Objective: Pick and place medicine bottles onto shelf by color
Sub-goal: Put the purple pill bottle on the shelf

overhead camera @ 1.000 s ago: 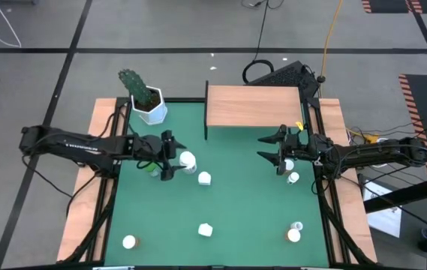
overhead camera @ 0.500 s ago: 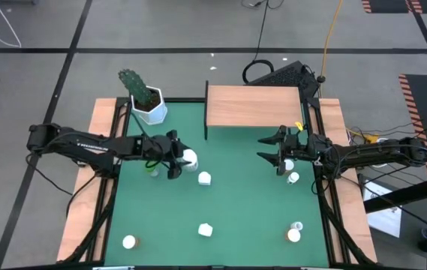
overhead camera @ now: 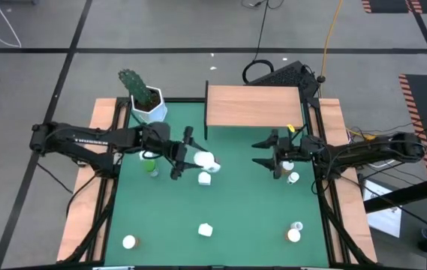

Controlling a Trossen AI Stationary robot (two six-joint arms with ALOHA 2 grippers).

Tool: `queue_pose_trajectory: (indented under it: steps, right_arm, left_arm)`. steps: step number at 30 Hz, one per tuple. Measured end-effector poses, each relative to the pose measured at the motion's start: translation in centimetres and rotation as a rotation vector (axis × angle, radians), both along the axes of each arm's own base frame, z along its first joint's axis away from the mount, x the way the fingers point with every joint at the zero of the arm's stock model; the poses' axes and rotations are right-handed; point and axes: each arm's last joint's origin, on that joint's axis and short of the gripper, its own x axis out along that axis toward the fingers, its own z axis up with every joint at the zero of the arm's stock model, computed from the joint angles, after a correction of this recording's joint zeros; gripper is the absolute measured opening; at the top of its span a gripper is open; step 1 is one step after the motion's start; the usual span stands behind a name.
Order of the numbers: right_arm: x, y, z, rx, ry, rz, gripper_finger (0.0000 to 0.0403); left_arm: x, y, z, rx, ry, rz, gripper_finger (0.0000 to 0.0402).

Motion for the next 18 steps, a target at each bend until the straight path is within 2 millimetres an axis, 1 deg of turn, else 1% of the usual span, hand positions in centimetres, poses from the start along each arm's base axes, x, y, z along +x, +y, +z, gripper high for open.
queue_pose_trajectory:
  steps: [3, 8, 11, 13, 15, 18]
  right_arm:
    - [1.1, 0.0, 0.7, 0.016, 0.013, 0.045, 0.0299]
    - [3.7, 0.0, 1.6, -0.006, 0.112, 0.137, 0.0356]
    - [4.7, 0.2, 1.7, -0.012, 0.154, 0.235, 0.0382]
    - [5.2, 0.4, 1.7, -0.003, 0.146, 0.327, 0.0394]
    - [5.4, 0.5, 1.8, 0.009, 0.129, 0.379, 0.0398]
    - [5.9, 0.4, 1.4, 0.013, 0.133, 0.348, 0.0396]
  left_arm:
    - [1.9, -0.1, 0.9, 0.033, -0.023, -0.105, 0.0242]
    - [5.6, -0.2, 1.3, 0.069, -0.013, -0.219, 0.0244]
    - [7.6, -0.1, 1.5, 0.090, -0.007, -0.253, 0.0247]
    - [8.5, -0.1, 1.4, 0.102, 0.012, -0.269, 0.0247]
    - [9.3, 0.0, 1.5, 0.119, 0.009, -0.280, 0.0244]
    - [10.1, -0.1, 1.5, 0.121, 0.007, -0.305, 0.0242]
